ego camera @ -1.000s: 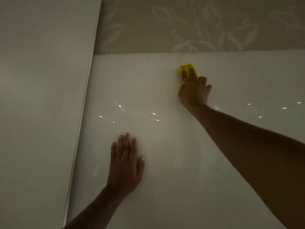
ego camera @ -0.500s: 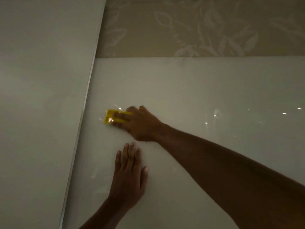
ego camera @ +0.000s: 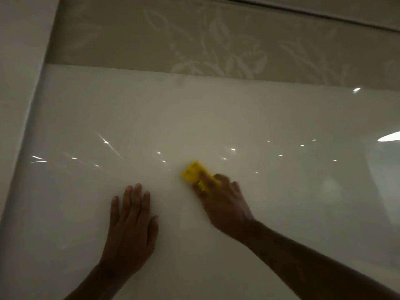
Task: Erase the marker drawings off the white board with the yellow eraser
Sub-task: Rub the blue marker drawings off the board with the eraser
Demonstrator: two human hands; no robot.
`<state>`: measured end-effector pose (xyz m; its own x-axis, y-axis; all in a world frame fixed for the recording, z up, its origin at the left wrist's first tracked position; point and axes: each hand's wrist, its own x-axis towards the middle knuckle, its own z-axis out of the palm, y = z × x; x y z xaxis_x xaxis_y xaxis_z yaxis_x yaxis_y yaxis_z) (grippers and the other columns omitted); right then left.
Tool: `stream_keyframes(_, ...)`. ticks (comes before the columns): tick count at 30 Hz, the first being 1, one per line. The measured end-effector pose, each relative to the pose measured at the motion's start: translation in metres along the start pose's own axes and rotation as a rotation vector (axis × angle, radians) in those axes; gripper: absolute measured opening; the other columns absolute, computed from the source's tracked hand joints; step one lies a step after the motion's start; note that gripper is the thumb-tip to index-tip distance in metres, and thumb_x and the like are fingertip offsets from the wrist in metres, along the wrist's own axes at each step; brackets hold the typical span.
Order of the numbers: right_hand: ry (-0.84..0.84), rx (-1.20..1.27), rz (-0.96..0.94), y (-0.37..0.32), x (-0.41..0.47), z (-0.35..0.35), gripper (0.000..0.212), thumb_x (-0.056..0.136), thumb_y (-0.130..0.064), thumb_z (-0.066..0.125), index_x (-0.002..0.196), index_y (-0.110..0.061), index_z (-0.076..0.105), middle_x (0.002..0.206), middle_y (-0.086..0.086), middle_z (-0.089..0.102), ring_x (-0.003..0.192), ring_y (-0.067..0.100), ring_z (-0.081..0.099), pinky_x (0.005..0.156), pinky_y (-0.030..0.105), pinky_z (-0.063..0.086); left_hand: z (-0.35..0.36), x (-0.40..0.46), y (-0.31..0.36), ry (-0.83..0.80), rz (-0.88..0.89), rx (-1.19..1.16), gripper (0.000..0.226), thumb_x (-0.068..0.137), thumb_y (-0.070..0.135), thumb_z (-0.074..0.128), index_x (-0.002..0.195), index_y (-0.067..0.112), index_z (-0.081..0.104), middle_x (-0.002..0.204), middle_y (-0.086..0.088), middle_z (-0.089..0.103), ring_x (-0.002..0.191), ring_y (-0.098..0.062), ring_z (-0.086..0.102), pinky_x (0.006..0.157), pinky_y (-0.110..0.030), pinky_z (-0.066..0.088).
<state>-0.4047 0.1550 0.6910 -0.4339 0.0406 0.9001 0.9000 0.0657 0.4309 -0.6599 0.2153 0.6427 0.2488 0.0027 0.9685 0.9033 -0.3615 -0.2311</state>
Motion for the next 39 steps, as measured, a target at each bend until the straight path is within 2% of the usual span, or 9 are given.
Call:
stream_keyframes(2, -0.074, -0.03, -0.24, 0.027, -0.009, -0.009, 0.074, 0.097, -0.028, 0.055, 0.159, -0.041, 0.016, 0.171, -0.01, 0.003, 0.116, 0.029, 0.052, 0.074, 0.038, 0.049, 0.004, 0.006, 0.013, -0.003, 0.012, -0.015, 0.063, 0.097, 0.032, 0.039, 0.143, -0.01, 0.052, 0.157, -0.032, 0.041, 0.147, -0.051, 0.036, 0.117, -0.07, 0.028)
stream_keyframes(4, -0.063, -0.051, -0.157, 0.065, -0.006, -0.016, 0.072, 0.098, -0.029, 0.051, 0.158, -0.042, 0.014, 0.17, -0.013, 0.002, 0.117, 0.029, 0.051, 0.076, 0.04, 0.049, 0.008, 0.012, 0.024, -0.004, 0.015, -0.018, 0.064, 0.097, 0.032, 0.038, 0.142, -0.01, 0.052, 0.157, -0.032, 0.041, 0.147, -0.051, 0.037, 0.118, -0.07, 0.027)
stream_keyframes(9, 0.123, -0.078, 0.849, 0.158, -0.048, -0.021, 0.065, 0.099, -0.027, 0.047, 0.159, -0.038, 0.025, 0.17, -0.007, 0.014, 0.122, 0.038, 0.047, 0.094, 0.045, 0.046, 0.022, 0.02, 0.043, 0.019, 0.023, -0.035, 0.065, 0.096, 0.034, 0.039, 0.141, -0.012, 0.053, 0.156, -0.032, 0.042, 0.146, -0.052, 0.036, 0.119, -0.069, 0.024)
stream_keyframes(12, 0.134, -0.029, 1.129, 0.176, -0.077, -0.023, 0.065, 0.1, -0.025, 0.046, 0.16, -0.035, 0.023, 0.17, -0.004, 0.015, 0.121, 0.04, 0.047, 0.096, 0.045, 0.042, 0.03, 0.023, 0.058, 0.031, 0.048, -0.024, 0.065, 0.095, 0.034, 0.04, 0.14, -0.011, 0.053, 0.156, -0.031, 0.042, 0.146, -0.052, 0.036, 0.117, -0.069, 0.024)
stream_keyframes(20, -0.09, -0.008, -0.004, 0.126, -0.084, -0.028, 0.065, 0.097, -0.028, 0.05, 0.157, -0.035, 0.027, 0.17, -0.001, 0.013, 0.116, 0.034, 0.049, 0.081, 0.042, 0.049, 0.052, 0.047, 0.107, 0.047, 0.008, -0.019, 0.068, 0.094, 0.036, 0.039, 0.141, -0.011, 0.052, 0.157, -0.034, 0.037, 0.146, -0.056, 0.033, 0.118, -0.069, 0.021)
stream_keyframes(23, -0.213, -0.078, -0.186, 0.162, -0.066, -0.032, 0.061, 0.102, -0.035, 0.047, 0.158, -0.041, 0.023, 0.17, -0.007, 0.009, 0.127, 0.03, 0.04, 0.084, 0.04, 0.047, 0.071, 0.053, 0.109, 0.069, -0.011, 0.004, 0.071, 0.096, 0.04, 0.038, 0.149, -0.007, 0.042, 0.164, -0.031, 0.025, 0.152, -0.055, 0.021, 0.12, -0.07, 0.019)
stream_keyframes(29, 0.037, -0.049, 0.451, 0.281, -0.07, -0.042, 0.069, 0.097, -0.027, 0.044, 0.159, -0.041, 0.018, 0.17, -0.009, 0.007, 0.119, 0.035, 0.048, 0.086, 0.043, 0.049, 0.108, 0.05, 0.096, 0.088, -0.099, 0.041, 0.083, 0.095, 0.048, 0.034, 0.163, 0.004, 0.015, 0.173, -0.02, 0.008, 0.158, -0.048, 0.009, 0.119, -0.075, 0.02)
stream_keyframes(34, 0.106, 0.01, 1.135, 0.356, -0.158, -0.051, 0.068, 0.098, -0.024, 0.044, 0.158, -0.043, 0.02, 0.169, -0.014, 0.009, 0.121, 0.039, 0.049, 0.099, 0.043, 0.045, 0.089, 0.051, 0.125, -0.02, -0.027, 0.064, 0.078, 0.096, 0.044, 0.036, 0.159, -0.001, 0.027, 0.171, -0.021, 0.016, 0.157, -0.049, 0.013, 0.12, -0.073, 0.02)
stream_keyframes(39, 0.153, 0.02, 0.896, 0.272, -0.239, -0.039, 0.062, 0.096, -0.013, 0.054, 0.155, -0.024, 0.04, 0.166, 0.005, 0.028, 0.118, 0.046, 0.052, 0.092, 0.049, 0.049, 0.063, 0.047, 0.175, -0.024, -0.011, -0.006, 0.064, 0.1, 0.035, 0.036, 0.149, -0.006, 0.038, 0.16, -0.033, 0.031, 0.146, -0.058, 0.027, 0.119, -0.068, 0.019)
